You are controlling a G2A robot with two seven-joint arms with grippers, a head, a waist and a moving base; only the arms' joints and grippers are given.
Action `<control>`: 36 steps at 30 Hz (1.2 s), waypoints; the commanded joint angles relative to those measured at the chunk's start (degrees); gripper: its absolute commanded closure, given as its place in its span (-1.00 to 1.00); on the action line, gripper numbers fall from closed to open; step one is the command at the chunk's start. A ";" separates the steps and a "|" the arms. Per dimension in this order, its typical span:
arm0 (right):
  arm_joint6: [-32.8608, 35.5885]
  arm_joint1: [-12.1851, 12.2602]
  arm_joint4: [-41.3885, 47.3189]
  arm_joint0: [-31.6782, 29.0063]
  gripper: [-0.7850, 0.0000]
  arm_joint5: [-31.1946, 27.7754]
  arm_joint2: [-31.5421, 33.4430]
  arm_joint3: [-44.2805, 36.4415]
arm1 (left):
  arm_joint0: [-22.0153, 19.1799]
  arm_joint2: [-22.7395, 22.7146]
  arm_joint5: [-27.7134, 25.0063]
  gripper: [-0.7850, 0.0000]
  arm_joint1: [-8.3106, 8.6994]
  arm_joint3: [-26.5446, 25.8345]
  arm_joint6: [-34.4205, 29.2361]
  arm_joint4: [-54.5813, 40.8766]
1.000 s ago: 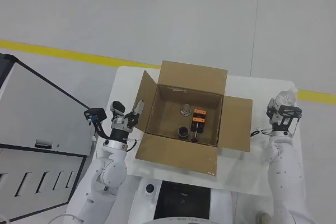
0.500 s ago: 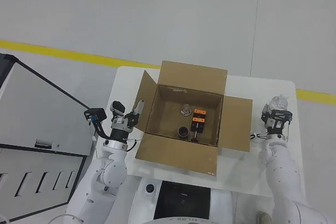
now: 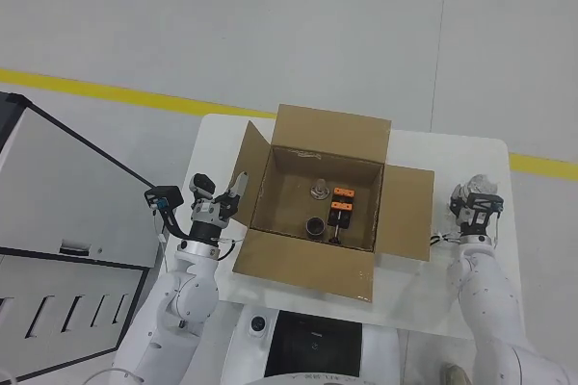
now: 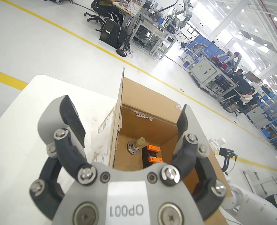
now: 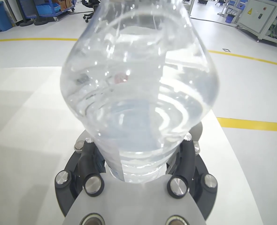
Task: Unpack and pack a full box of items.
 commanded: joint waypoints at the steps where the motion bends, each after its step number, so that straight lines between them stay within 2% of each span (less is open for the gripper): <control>1: -0.15 0.08 0.38 -0.12 -1.00 -0.46 -0.18 -0.29 | 0.00 0.00 0.00 -1.00 0.00 0.00 0.00 0.00; 10: -1.13 0.60 2.55 -3.12 -1.00 -2.86 -0.79 -6.07 | 0.00 0.00 0.00 -1.00 0.00 0.00 0.00 0.00; 14: -1.87 1.00 4.33 -7.53 -1.00 -5.60 -0.23 -14.66 | 0.00 0.00 0.00 -1.00 0.00 0.00 0.00 0.00; 18: 1.18 1.43 7.47 -14.79 -1.00 -8.18 1.62 -28.90 | 0.00 0.00 0.00 -1.00 0.00 0.00 0.00 0.00; 24: 9.28 1.45 16.26 -26.76 -1.00 -12.30 4.67 -56.07 | 0.00 0.00 0.00 -1.00 0.00 0.00 0.00 0.00; 28: 17.25 1.45 24.86 -31.03 -1.00 -15.39 6.37 -70.25 | 0.00 0.00 0.00 -1.00 0.00 0.00 0.00 0.00; 33: 27.98 2.04 33.61 -28.98 -1.00 -20.82 6.66 -81.44 | 0.00 0.00 0.00 -1.00 0.00 0.00 0.00 0.00; 36: 36.84 2.54 37.84 -22.68 -1.00 -20.94 4.64 -82.84 | 0.00 0.00 0.00 -1.00 0.00 0.00 0.00 0.00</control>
